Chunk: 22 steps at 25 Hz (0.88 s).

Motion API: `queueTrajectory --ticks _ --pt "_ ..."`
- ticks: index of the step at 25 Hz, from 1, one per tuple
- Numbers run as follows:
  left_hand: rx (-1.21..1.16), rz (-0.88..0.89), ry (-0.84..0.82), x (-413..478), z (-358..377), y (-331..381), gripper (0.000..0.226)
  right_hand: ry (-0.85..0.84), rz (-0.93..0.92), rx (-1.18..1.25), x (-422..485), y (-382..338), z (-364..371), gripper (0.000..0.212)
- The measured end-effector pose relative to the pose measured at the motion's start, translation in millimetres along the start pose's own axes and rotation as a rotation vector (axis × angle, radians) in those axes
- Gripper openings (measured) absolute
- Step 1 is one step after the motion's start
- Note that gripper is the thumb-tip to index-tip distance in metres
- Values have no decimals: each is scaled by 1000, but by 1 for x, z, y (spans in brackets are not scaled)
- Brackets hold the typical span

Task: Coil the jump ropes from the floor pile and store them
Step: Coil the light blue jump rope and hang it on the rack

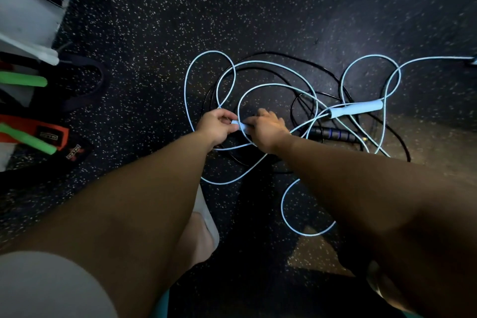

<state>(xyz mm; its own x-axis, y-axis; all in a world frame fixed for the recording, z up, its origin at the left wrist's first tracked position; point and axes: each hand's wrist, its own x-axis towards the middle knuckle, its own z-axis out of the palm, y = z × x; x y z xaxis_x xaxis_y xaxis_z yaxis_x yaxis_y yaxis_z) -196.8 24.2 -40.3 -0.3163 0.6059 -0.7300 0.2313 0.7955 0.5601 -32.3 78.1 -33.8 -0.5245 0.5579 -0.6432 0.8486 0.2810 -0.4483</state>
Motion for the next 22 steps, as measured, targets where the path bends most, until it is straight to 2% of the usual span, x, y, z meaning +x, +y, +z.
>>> queueTrajectory --ticks 2,4,8,11,14,19,22 --pt "14 -26 -5 -1 2 -3 27 -61 -9 161 4 -2 4 38" --pt "10 -72 -10 -2 5 -4 37 -44 9 307 5 -4 6 39" --pt "-123 -134 43 -4 7 -1 28 25 89 646 6 -7 1 27" --pt "-202 -151 21 -4 8 2 27 94 166 767 9 -9 4 23" --pt "-181 -147 -9 -4 10 10 25 159 231 911 11 -13 3 18" --pt "-331 -212 -79 -9 15 16 32 112 273 917 9 -8 -2 16" --pt "-383 -190 12 -11 14 32 30 174 255 802 3 -6 -5 11"
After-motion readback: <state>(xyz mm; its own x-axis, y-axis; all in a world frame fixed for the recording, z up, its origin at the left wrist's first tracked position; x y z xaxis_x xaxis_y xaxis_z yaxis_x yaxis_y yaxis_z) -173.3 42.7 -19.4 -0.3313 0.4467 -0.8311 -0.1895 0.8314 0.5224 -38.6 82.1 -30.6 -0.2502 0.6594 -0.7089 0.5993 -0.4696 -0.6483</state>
